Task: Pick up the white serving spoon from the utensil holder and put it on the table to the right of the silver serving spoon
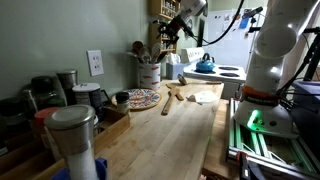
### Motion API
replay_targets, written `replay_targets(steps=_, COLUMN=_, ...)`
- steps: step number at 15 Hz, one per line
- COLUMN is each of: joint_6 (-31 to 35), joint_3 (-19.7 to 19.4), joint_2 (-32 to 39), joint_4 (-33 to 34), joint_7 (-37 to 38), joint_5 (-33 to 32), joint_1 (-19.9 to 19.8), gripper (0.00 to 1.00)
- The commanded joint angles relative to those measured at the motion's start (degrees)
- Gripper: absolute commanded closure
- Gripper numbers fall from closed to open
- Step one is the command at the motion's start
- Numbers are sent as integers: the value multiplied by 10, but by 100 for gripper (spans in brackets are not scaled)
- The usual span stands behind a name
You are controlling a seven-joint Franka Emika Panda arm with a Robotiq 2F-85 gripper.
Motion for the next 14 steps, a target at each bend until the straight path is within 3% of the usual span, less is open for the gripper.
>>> replay_targets(steps=1, joint_6=21, joint_3=-11, joint_2=23, joint_4=9, joint_7=-86, joint_5=90, joint_1=9, gripper=0)
replay_targets(steps=14, joint_6=18, joint_3=7, joint_2=75, joint_4=35, joint_7=-297, joint_5=340, joint_1=-20, gripper=0)
